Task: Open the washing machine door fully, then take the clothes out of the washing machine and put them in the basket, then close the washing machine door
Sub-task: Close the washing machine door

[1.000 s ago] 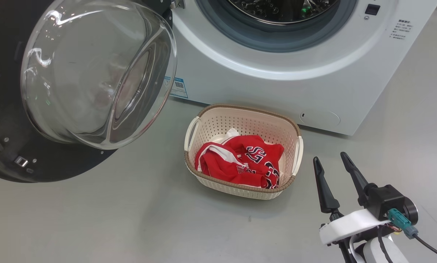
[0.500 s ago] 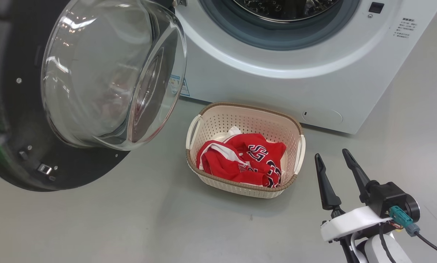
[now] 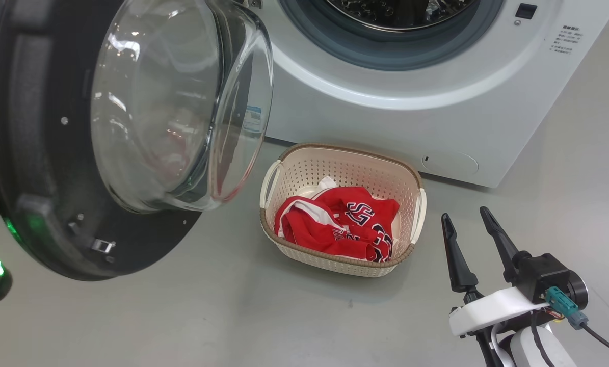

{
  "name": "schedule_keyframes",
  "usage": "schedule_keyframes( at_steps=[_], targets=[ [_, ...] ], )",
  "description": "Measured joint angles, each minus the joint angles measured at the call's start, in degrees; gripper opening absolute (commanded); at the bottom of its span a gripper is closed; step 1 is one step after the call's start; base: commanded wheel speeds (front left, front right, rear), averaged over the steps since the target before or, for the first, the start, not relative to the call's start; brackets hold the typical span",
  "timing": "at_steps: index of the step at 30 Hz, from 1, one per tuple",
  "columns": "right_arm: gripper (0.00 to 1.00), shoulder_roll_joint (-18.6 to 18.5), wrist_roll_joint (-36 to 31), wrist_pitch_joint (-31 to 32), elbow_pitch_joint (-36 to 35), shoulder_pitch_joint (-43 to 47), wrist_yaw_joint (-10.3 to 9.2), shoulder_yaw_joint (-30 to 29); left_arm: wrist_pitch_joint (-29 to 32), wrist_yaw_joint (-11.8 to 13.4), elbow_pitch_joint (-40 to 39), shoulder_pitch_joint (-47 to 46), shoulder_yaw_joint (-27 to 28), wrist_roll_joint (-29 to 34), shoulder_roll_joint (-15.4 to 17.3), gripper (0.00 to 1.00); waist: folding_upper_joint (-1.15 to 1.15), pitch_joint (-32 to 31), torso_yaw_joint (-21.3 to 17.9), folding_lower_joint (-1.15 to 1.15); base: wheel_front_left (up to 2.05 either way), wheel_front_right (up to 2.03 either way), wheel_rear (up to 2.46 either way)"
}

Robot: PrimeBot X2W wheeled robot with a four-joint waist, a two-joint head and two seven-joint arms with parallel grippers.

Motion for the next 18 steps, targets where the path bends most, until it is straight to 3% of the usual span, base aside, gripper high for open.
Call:
schedule_keyframes(
  at_steps=[18],
  targets=[
    [1.00,0.16,-0.25,0.00,-0.67,-0.02,0.18,0.47,8.47,-0.67,-11.06,7.04,-1.44,-2.48,-3.48,0.00,0.00,-0.44,-2.96,0.00,0.00,0.00,0.00]
  ],
)
